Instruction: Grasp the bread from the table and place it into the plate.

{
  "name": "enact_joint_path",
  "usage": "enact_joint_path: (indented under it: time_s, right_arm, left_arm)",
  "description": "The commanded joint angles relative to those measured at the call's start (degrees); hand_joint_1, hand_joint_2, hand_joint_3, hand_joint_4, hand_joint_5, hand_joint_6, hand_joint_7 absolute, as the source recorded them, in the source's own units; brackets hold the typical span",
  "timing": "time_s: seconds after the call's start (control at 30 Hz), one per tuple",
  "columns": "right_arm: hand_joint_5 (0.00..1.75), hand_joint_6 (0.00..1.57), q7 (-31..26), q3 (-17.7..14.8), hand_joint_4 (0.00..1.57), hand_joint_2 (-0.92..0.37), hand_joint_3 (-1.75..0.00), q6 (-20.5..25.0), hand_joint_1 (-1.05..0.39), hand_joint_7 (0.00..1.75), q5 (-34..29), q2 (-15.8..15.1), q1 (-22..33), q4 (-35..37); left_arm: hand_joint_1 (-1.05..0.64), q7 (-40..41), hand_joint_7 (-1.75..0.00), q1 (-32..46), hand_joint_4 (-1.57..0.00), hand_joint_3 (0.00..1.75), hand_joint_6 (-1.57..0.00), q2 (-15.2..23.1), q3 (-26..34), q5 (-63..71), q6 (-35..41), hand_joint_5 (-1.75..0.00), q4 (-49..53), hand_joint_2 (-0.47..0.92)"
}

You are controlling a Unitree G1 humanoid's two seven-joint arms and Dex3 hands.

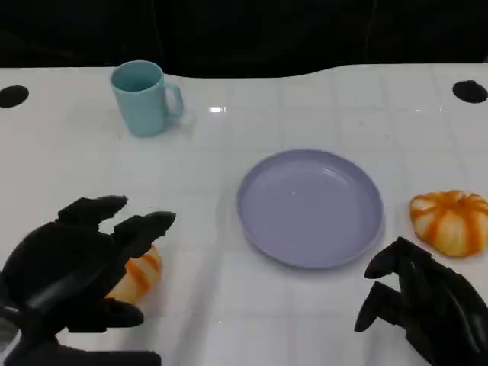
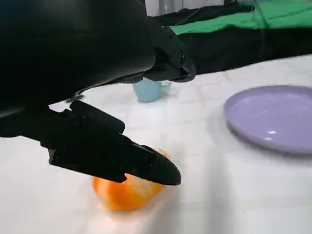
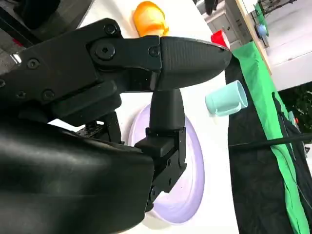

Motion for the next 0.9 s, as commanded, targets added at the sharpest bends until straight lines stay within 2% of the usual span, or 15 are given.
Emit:
enact_joint_path:
  time_s: [0.03,0.17,0.37,0.77,0.9]
  right_arm:
    - [1.75,0.40,0.1,-0.6,0.60,-0.92,-0.53,0.0,-0.50,1.73,0.5,-0.3,0.3,-0.6]
    - [1.75,0.40,-0.4,-0.6,0.60,-0.92,-0.52,0.5,-0.51,1.73,0.4,-0.1,0.3,-0.9]
    - [1.75,0.39,-0.1,-0.7,0.60,-0.92,-0.52,0.6,-0.51,1.73,0.6,-0.2,0.3,-1.0]
    - [1.75,0.39,-0.5,-0.6,0.60,-0.92,-0.51,0.7,-0.52,1.74,0.4,-0.1,0.5,-1.3]
    - [1.75,0.39,-0.6,-0.6,0.60,-0.92,-0.51,1.0,-0.52,1.73,0.5,-0.1,0.5,-1.4]
  left_arm:
    - [-0.51,-2.4,0.00,-1.0,0.00,0.00,-0.19,1.6,-2.2,6.3,2.8,-0.11,-0.2,0.81]
    - [-0.51,-4.5,-0.01,-2.3,-0.02,0.00,-0.20,1.8,-4.3,11.4,4.9,-0.11,1.0,0.82]
    - [-0.49,-4.1,0.00,-4.6,-0.06,0.00,-0.19,1.5,-5.9,12.0,6.0,-0.11,5.4,0.83]
    - [-0.46,4.0,0.00,-11.1,-0.09,0.01,-0.13,0.7,-10.0,9.6,5.4,-0.08,22.4,0.86]
    - [-0.46,5.1,0.00,-12.0,-0.09,0.01,-0.13,1.2,-11.0,8.6,5.5,-0.07,24.4,0.87]
